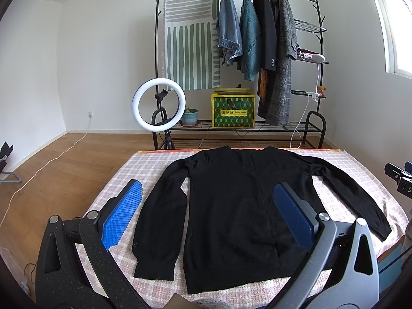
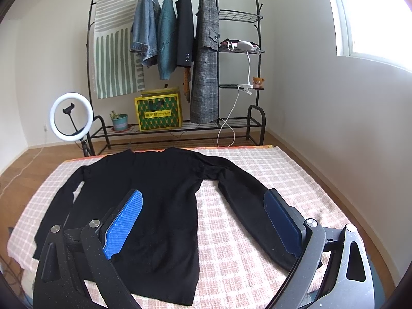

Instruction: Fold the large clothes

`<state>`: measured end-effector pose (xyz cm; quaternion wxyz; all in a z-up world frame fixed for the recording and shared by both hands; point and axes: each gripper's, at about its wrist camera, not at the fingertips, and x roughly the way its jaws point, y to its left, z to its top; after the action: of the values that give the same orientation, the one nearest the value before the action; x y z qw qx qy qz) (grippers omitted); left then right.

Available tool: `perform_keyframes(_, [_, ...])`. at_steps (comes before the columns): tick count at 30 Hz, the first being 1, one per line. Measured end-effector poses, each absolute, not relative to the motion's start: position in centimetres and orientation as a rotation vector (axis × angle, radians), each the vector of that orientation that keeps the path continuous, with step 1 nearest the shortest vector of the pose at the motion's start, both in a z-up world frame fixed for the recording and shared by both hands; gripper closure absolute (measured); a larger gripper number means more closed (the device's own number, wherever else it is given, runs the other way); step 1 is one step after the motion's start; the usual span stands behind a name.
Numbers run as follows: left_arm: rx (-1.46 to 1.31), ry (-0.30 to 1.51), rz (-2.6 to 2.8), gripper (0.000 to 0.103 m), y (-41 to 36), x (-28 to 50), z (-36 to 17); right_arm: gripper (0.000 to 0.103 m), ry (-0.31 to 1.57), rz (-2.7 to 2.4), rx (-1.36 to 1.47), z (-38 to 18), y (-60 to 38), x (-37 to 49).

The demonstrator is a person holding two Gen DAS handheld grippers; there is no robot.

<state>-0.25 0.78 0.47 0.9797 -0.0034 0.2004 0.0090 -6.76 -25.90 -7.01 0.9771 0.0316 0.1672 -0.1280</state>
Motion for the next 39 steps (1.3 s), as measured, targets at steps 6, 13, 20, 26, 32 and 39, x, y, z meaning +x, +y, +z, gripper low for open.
perform_keyframes(6, [-0.008,0.404,0.019,0.0,1.11,-0.27,0.21,0.007,0.331,-0.263,0.051,-6.95,-25.74,-6.76])
perform_keyframes(13, [-0.006,0.405,0.02,0.0,1.16,-0.3,0.07,0.008,0.327,-0.264,0.051,-6.94,-25.73,-6.81])
perform_keyframes(20, [-0.005,0.407,0.02,0.0,1.08,-0.23,0.09,0.008,0.326,-0.263,0.051,-6.96,-25.83,-6.79])
perform_keyframes(26, [-0.003,0.407,0.02,0.0,0.98,-0.21,0.13,0.007,0.326,-0.265,0.051,-7.01,-25.83,-6.81])
perform_keyframes(32, [-0.003,0.408,0.02,0.0,0.95,-0.19,0.15,0.007,0.326,-0.264,0.051,-7.05,-25.85,-6.87])
perform_keyframes(39, [-0.002,0.408,0.02,0.0,0.95,-0.14,0.09,0.007,0.325,-0.258,0.05,-6.73,-25.83,-6.75])
